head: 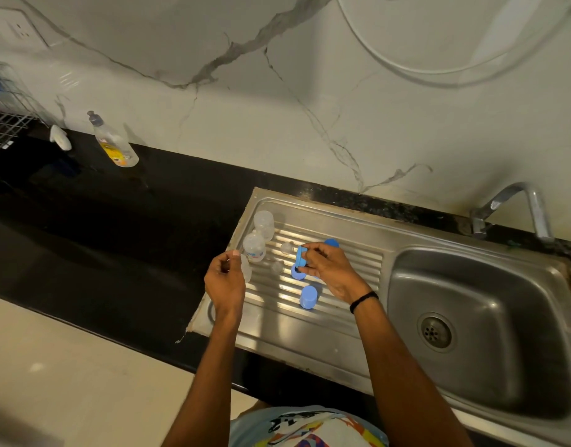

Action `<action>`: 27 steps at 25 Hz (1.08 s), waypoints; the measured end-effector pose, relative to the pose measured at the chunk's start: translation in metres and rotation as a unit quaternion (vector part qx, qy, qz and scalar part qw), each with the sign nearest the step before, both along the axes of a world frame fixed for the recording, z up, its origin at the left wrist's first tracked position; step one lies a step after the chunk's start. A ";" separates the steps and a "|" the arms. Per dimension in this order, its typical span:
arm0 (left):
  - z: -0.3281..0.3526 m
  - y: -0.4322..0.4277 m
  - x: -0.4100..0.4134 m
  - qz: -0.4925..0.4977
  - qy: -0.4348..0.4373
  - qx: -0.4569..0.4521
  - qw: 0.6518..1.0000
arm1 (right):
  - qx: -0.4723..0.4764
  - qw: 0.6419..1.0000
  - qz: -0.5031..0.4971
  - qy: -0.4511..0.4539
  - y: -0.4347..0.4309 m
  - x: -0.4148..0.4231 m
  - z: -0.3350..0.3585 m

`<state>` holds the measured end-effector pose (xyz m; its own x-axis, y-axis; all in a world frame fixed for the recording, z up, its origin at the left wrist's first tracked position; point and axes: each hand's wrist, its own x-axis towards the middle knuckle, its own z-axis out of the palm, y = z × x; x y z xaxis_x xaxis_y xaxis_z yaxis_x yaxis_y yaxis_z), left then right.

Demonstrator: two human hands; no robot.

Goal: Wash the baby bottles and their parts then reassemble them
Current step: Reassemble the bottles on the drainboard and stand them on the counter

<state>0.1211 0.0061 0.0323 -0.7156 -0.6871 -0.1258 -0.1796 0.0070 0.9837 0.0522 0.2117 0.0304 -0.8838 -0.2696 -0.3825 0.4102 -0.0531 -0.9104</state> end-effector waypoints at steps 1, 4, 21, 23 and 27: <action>-0.001 -0.002 0.001 0.001 0.000 0.000 1.000 | 0.000 1.000 0.001 0.000 -0.001 0.000 0.001; -0.007 -0.009 0.002 0.003 -0.010 -0.001 1.000 | -0.002 1.000 0.005 -0.004 -0.004 0.001 0.002; -0.023 -0.025 -0.001 0.006 -0.037 -0.003 0.999 | -0.008 1.000 0.004 -0.021 -0.022 0.004 0.010; -0.024 -0.027 -0.001 0.003 -0.038 -0.007 0.999 | -0.005 1.000 0.004 -0.022 -0.023 0.004 0.010; -0.026 -0.027 -0.002 0.002 -0.037 -0.019 0.999 | -0.003 1.000 0.004 -0.022 -0.025 0.005 0.010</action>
<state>0.1188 -0.0211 0.0063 -0.7031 -0.6947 -0.1520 -0.2513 0.0427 0.9670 0.0572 0.1870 0.0401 -0.8642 -0.2799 -0.4182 0.4495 -0.0557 -0.8916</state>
